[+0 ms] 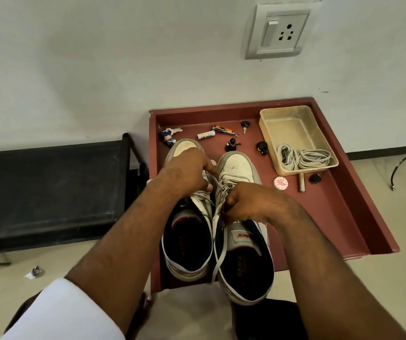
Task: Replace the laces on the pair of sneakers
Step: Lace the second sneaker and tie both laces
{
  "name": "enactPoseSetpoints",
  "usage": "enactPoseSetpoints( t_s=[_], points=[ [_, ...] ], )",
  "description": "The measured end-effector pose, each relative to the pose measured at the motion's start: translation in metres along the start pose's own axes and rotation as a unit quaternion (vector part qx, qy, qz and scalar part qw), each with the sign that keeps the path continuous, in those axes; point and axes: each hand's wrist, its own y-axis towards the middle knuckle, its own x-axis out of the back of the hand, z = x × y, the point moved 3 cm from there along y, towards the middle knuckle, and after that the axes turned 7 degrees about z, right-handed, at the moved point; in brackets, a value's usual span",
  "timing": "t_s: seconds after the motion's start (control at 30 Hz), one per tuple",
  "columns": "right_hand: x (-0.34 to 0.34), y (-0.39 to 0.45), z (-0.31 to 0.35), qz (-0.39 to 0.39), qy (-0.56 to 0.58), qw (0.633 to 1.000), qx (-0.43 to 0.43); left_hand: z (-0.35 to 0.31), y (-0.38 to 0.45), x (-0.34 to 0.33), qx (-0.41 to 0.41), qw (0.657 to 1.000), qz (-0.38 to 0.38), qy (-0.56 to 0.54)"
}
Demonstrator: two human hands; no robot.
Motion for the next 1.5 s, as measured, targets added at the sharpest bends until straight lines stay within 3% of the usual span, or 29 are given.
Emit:
enactPoseSetpoints(
  t_s=[0.07,0.13,0.27,0.37,0.47,0.53,0.63,0.7,0.77,0.93,1.0,1.13,1.23,1.37,1.43,1.5],
  points=[
    [0.001,0.001,-0.005,-0.017,0.077,0.997,0.009,0.002,0.005,-0.003,-0.009,1.000,-0.004,0.000],
    [0.007,-0.003,-0.015,-0.039,0.241,0.970,0.021,0.002,0.005,-0.003,-0.002,1.000,-0.008,0.002],
    [0.026,-0.025,-0.035,-0.016,0.571,0.816,0.092,-0.001,0.003,0.005,0.026,0.999,0.027,0.006],
    [0.032,-0.035,-0.040,-0.026,0.633,0.764,0.122,0.005,0.000,0.008,0.053,0.998,0.015,0.009],
    [0.035,-0.039,-0.035,-0.030,0.606,0.779,0.155,0.007,-0.004,0.014,0.032,0.998,-0.049,-0.028],
    [0.036,-0.040,-0.029,-0.023,0.570,0.805,0.166,-0.006,-0.010,0.018,-0.030,0.983,-0.081,-0.159],
    [0.036,-0.039,-0.023,-0.013,0.534,0.827,0.172,-0.036,-0.021,0.008,-0.099,0.915,0.024,-0.392],
    [0.038,-0.040,-0.028,-0.028,0.524,0.836,0.161,-0.041,-0.022,-0.001,-0.123,0.887,0.083,-0.438],
    [0.042,-0.044,-0.039,-0.039,0.517,0.842,0.149,-0.032,-0.020,0.001,-0.117,0.894,0.073,-0.427],
    [0.055,-0.058,-0.076,-0.098,0.528,0.832,0.135,0.014,-0.016,0.022,-0.002,0.963,-0.050,-0.266],
    [0.057,-0.058,-0.075,-0.100,0.527,0.830,0.151,0.011,-0.018,0.020,-0.006,0.958,-0.014,-0.288],
    [0.049,-0.045,-0.042,-0.058,0.481,0.858,0.172,-0.038,-0.023,0.003,-0.118,0.898,0.103,-0.410],
    [0.051,-0.045,-0.046,-0.073,0.470,0.866,0.157,-0.041,-0.024,0.004,-0.128,0.913,0.098,-0.374],
    [0.060,-0.058,-0.085,-0.128,0.481,0.858,0.126,0.035,-0.027,0.045,0.029,0.937,-0.046,-0.344],
    [0.060,-0.060,-0.090,-0.136,0.473,0.862,0.116,0.075,-0.034,0.064,0.135,0.950,-0.113,-0.258],
    [0.056,-0.054,-0.077,-0.120,0.450,0.877,0.117,0.083,-0.039,0.067,0.172,0.969,-0.110,-0.138]
  ],
)
